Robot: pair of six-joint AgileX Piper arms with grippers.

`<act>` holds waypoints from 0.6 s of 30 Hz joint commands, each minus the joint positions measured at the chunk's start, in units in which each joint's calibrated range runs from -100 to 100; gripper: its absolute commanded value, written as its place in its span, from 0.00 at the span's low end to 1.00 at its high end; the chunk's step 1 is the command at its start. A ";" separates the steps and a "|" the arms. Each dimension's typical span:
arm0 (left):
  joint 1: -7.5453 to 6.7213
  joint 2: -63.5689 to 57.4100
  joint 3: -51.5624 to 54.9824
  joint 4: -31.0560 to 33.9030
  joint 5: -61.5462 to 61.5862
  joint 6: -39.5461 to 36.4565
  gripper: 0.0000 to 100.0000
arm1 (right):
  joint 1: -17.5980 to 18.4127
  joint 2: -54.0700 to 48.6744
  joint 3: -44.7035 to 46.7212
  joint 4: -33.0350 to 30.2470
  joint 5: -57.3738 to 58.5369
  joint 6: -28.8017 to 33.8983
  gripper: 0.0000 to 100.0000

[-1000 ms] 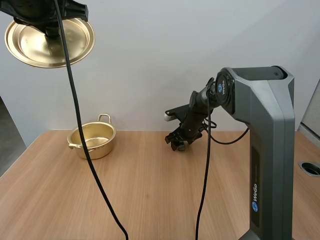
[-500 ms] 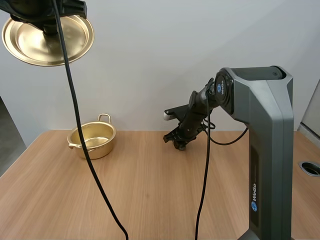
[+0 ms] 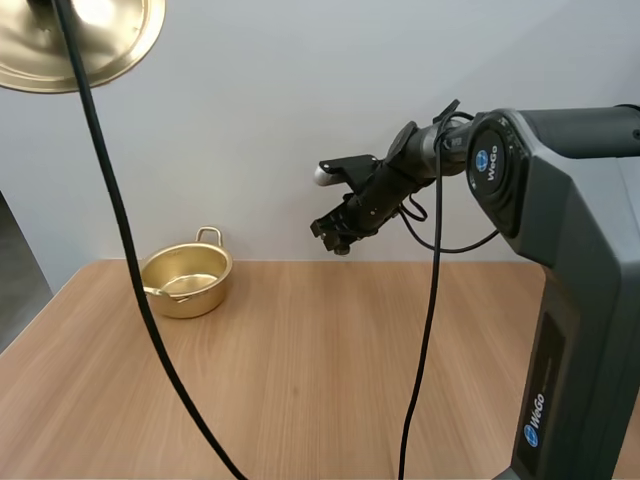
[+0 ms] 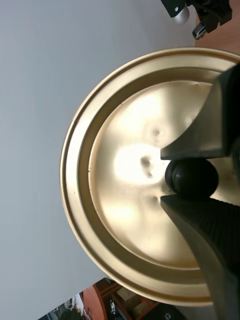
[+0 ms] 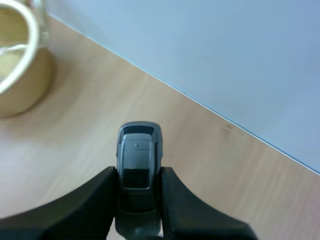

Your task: Open the pot, put the car inside, and close it

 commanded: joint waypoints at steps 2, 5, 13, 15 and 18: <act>0.04 -4.88 1.50 1.14 0.00 -0.03 0.00 | 0.97 -0.02 -0.34 5.60 0.88 -1.44 0.00; 0.11 -8.06 3.93 2.44 0.00 0.05 0.00 | 2.70 -0.02 -0.34 5.60 0.88 -3.21 0.00; 0.11 -11.96 9.52 5.38 0.00 0.42 0.00 | 8.06 -0.02 -0.34 5.60 -7.20 -4.16 0.00; 0.11 -12.59 10.42 5.62 0.00 0.42 0.00 | 9.48 -0.02 -0.34 5.60 -8.52 -4.86 0.00; 0.11 -12.93 10.93 5.97 0.00 0.42 0.00 | 11.64 -0.02 -0.34 5.60 -10.47 -6.48 0.00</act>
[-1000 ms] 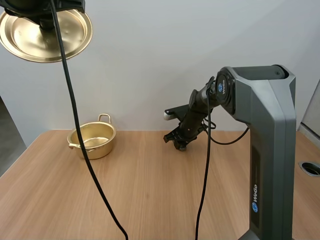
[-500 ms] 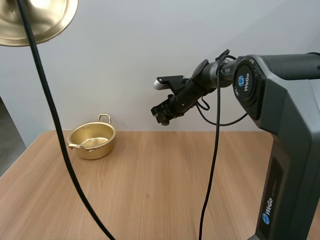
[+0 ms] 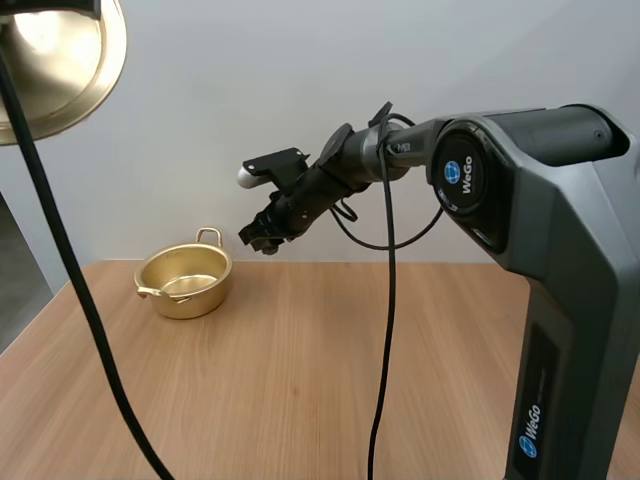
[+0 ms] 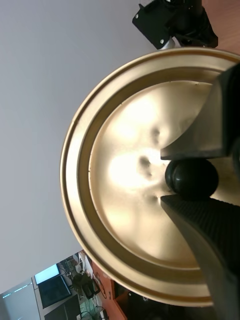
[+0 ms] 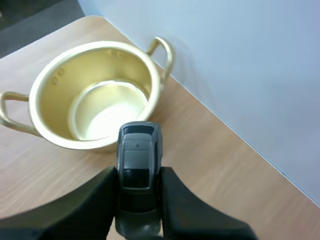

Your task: Open the pot, put the car inside, and close it

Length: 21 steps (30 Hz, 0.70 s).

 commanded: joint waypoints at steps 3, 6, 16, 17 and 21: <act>0.04 -0.30 0.08 0.27 0.10 0.07 0.00 | 2.81 -0.02 -0.10 -0.36 -4.67 -0.62 0.00; 0.04 -0.44 0.08 0.52 0.10 0.07 0.00 | 4.17 0.23 -0.45 -1.88 -10.04 -0.62 0.00; 0.04 -0.44 0.08 0.82 0.10 0.07 0.00 | 5.14 6.84 -11.43 -3.25 -3.94 -0.45 0.00; 0.04 -0.44 0.08 0.82 0.10 0.07 0.00 | 5.14 7.71 -12.88 -3.25 -2.65 -0.32 0.00; 0.04 -0.44 0.08 0.82 0.10 0.07 0.00 | 5.14 11.09 -17.90 -2.90 0.97 -0.32 0.00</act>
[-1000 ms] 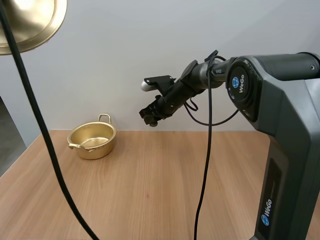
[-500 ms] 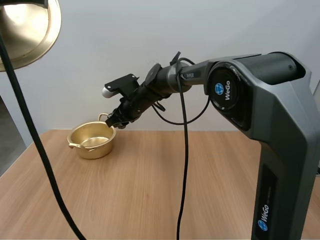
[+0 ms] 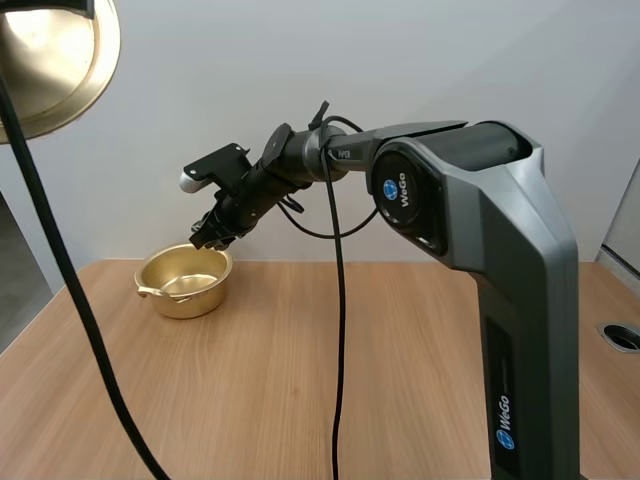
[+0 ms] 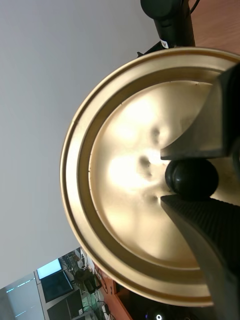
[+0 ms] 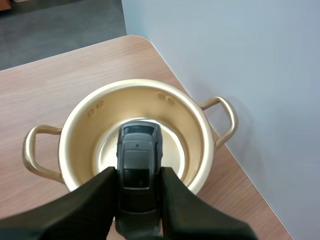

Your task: Open the pot, put the car inside, and close it

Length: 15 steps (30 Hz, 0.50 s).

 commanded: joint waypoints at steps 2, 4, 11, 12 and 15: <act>0.04 -0.03 0.08 0.10 0.00 0.07 0.00 | 0.18 2.91 -4.50 0.13 1.81 0.02 0.00; 0.04 -0.03 0.08 0.10 0.00 0.07 0.00 | 0.63 4.93 -6.85 0.13 2.98 0.02 0.00; 0.04 -0.03 0.08 0.10 0.00 0.07 0.00 | 2.98 10.83 -13.50 -0.28 5.00 0.46 0.00; 0.04 -0.03 0.08 0.10 0.00 0.07 0.00 | 3.28 11.75 -14.47 -0.51 5.00 0.74 0.00; 0.04 -0.03 0.08 0.10 0.00 0.07 0.00 | 4.08 14.03 -17.64 -2.95 5.00 1.94 0.00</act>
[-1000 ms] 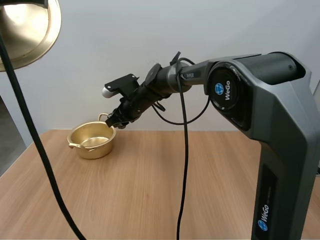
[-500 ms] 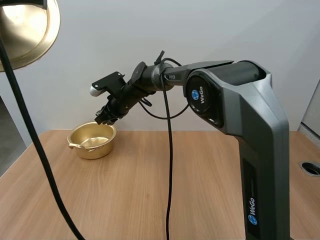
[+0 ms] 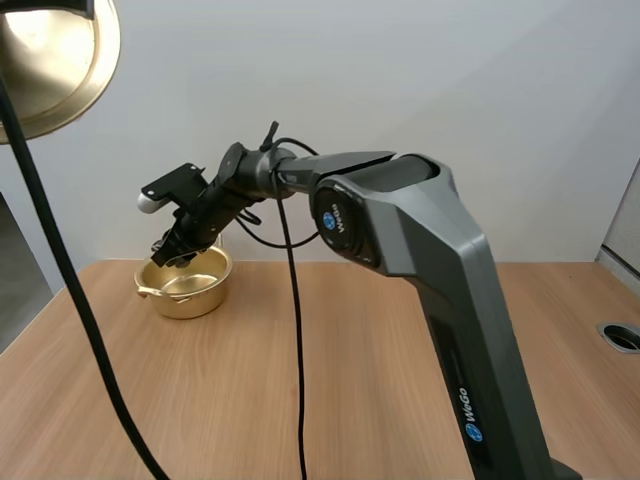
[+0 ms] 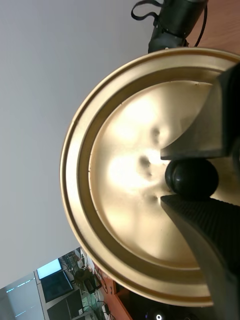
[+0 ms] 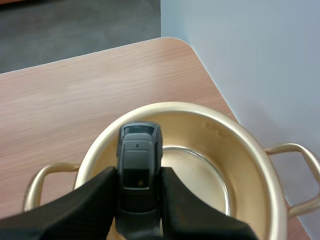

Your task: Open the pot, put the car inside, and close it

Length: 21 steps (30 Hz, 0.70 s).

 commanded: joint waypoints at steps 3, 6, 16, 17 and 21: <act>0.04 -0.03 0.08 0.10 0.00 0.07 0.00 | 0.60 3.28 -4.95 -4.50 -0.11 2.73 0.00; 0.04 -0.03 0.08 0.10 0.00 0.07 0.00 | 0.60 5.45 -8.16 -7.94 -0.11 4.46 0.00; 0.04 -0.03 0.08 -1.42 0.00 0.07 0.00 | 0.60 9.09 -11.49 -13.53 -0.13 6.89 0.00; 0.04 -0.03 0.08 -1.53 0.00 0.07 0.00 | 0.60 9.09 -11.49 -13.53 -0.13 6.89 0.00; 0.04 -0.03 0.08 -1.53 0.00 0.07 0.00 | 0.60 9.21 -11.49 -13.53 -0.26 7.02 0.00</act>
